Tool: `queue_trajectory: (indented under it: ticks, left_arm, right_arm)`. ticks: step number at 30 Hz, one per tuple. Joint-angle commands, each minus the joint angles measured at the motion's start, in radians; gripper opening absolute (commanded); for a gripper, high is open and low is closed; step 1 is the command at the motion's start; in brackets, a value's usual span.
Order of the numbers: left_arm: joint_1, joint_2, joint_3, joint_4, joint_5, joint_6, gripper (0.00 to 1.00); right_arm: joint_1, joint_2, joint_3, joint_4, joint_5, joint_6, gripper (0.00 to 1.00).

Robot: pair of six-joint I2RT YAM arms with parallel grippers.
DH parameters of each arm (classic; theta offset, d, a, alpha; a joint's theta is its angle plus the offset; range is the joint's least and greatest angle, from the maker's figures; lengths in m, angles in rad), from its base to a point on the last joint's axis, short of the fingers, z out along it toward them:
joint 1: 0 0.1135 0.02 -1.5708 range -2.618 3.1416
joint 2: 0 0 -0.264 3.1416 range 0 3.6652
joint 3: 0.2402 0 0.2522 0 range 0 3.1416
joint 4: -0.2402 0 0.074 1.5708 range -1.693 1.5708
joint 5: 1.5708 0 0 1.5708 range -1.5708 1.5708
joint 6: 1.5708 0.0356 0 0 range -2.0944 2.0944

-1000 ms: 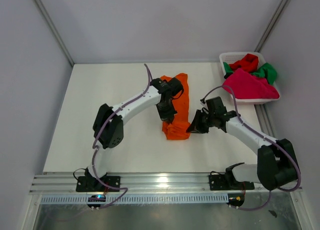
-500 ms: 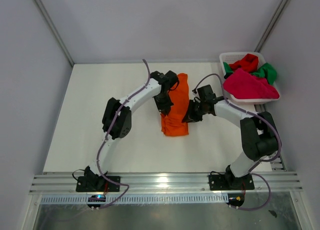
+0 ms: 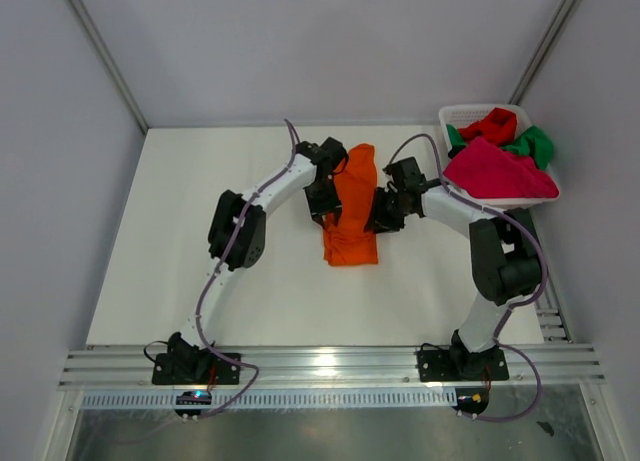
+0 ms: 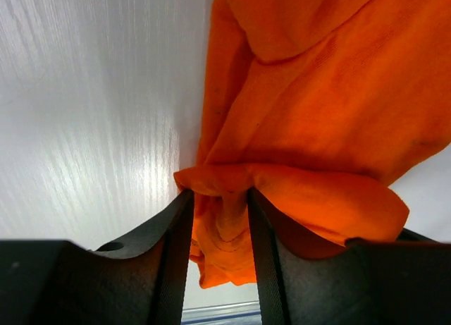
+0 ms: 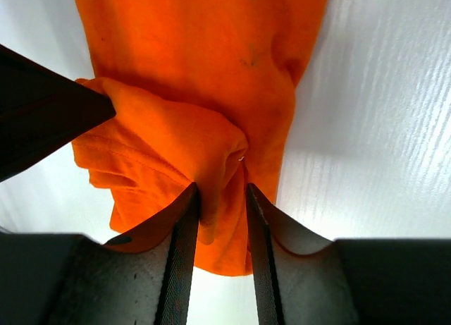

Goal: Fold and stack the t-shirts
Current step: Fold the folded rectangular tshirt in 1/3 of the way

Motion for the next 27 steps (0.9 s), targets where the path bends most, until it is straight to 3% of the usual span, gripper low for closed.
queue_trajectory:
  ticks: [1, 13, 20, 27]
  left_arm:
    - [0.012, -0.023, 0.018, 0.032, 0.012, 0.086, 0.41]
    - [0.006, -0.207, -0.093, 0.05, 0.039, 0.175, 0.41]
    - [0.007, -0.351, 0.022, 0.007, 0.0, 0.213, 0.42]
    - [0.007, -0.423, 0.025, -0.022, -0.013, 0.21, 0.42]
  right_arm:
    - [-0.007, -0.046, 0.018, 0.01, 0.067, -0.019, 0.37]
    - [-0.007, -0.104, -0.07, 0.037, 0.045, -0.012, 0.37]
    - [-0.003, -0.171, -0.103, 0.07, -0.007, 0.004, 0.37]
    - [-0.003, -0.159, -0.1, 0.083, -0.033, 0.016, 0.37]
